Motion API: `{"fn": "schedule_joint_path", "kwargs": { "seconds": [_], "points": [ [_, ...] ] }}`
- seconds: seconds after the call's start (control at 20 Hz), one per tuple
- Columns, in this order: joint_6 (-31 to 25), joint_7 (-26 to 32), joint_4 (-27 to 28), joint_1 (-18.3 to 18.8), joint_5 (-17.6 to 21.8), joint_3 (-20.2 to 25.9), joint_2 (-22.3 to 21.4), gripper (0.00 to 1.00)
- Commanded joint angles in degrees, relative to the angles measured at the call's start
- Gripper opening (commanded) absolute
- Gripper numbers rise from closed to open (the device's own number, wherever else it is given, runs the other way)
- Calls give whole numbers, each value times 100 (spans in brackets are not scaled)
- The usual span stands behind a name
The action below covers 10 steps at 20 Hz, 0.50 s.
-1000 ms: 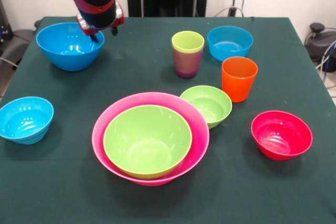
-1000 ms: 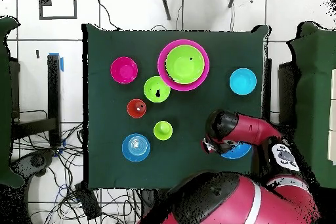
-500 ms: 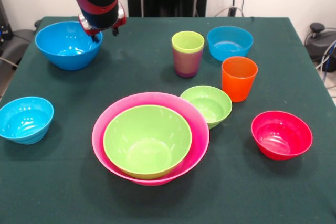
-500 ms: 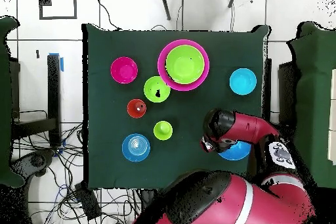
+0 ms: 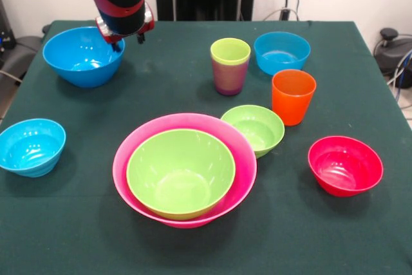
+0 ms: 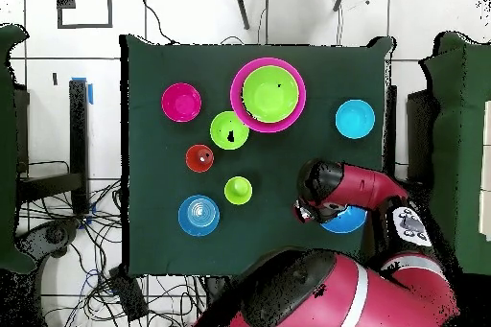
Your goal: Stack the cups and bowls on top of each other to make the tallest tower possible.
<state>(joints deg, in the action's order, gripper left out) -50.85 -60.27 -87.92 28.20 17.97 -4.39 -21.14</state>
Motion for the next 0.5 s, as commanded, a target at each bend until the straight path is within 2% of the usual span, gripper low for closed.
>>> {"fn": "schedule_joint_path", "kwargs": {
  "seconds": [0.05, 0.5],
  "points": [
    [559, -603, 368, -191, 256, 326, 50, 100],
    [667, -665, 411, -263, 304, 224, 31, 100]
  ]
}}
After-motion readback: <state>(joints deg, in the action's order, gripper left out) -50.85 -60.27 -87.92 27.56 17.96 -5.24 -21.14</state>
